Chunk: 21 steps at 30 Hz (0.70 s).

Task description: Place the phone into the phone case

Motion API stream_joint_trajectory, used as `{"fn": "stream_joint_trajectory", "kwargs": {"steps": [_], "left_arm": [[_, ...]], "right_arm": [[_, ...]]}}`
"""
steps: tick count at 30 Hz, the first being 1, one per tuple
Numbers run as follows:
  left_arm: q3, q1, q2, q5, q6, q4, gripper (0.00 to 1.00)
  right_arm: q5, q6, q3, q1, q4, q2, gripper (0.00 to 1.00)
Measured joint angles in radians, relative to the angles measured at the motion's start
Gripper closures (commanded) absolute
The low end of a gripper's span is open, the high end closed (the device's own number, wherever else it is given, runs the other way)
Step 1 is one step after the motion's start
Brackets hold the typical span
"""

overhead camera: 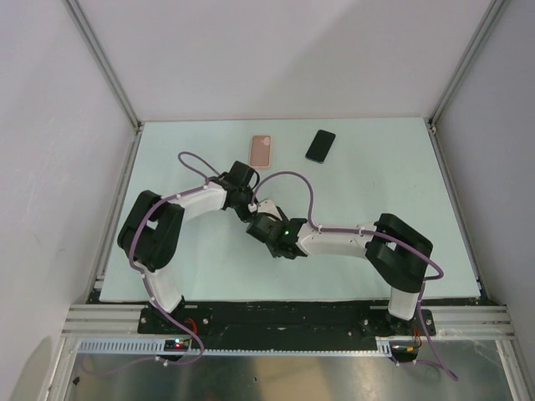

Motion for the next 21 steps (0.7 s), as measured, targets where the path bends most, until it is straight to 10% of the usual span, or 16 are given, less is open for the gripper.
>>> {"fn": "stream_joint_trajectory", "kwargs": {"steps": [21], "left_arm": [[0.018,0.0,0.01,-0.003,0.002,-0.023,0.93]], "right_arm": [[-0.087,0.007,-0.021,-0.041,0.034,-0.004,0.91]]}}
